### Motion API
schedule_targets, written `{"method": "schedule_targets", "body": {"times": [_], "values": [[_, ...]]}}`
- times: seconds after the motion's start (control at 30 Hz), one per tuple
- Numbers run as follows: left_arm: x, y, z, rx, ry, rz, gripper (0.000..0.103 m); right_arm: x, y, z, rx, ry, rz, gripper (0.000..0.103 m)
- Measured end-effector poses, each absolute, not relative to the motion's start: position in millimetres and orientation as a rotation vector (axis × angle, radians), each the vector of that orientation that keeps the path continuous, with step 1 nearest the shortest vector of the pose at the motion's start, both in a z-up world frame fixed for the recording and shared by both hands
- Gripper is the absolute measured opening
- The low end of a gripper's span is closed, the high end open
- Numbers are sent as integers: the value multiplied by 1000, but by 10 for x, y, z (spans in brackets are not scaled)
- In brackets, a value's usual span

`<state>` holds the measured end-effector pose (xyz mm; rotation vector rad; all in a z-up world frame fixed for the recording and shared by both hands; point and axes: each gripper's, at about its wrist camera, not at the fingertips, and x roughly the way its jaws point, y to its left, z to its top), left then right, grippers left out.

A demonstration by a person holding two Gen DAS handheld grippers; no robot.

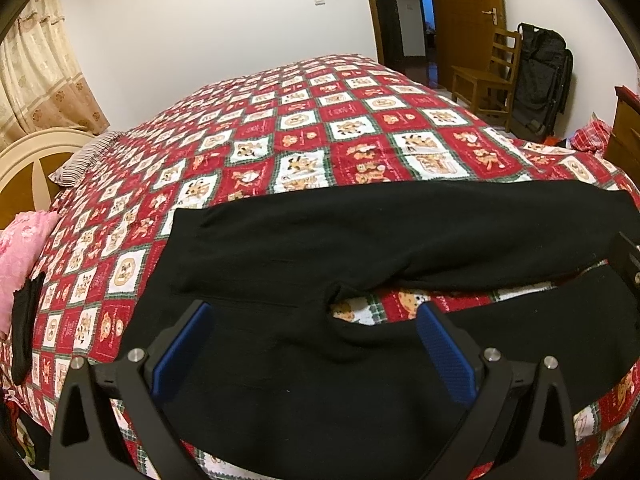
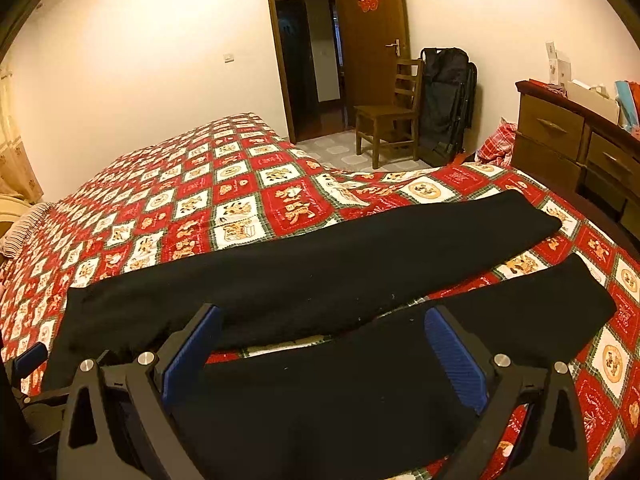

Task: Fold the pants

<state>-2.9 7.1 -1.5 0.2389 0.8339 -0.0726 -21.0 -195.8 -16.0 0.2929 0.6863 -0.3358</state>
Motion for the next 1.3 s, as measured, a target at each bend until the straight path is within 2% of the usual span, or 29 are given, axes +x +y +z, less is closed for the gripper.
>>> {"method": "schedule_targets", "body": {"times": [1.3], "values": [[235, 305, -231, 189, 926, -45, 103, 89, -1875, -267, 252, 783, -307, 102]]}}
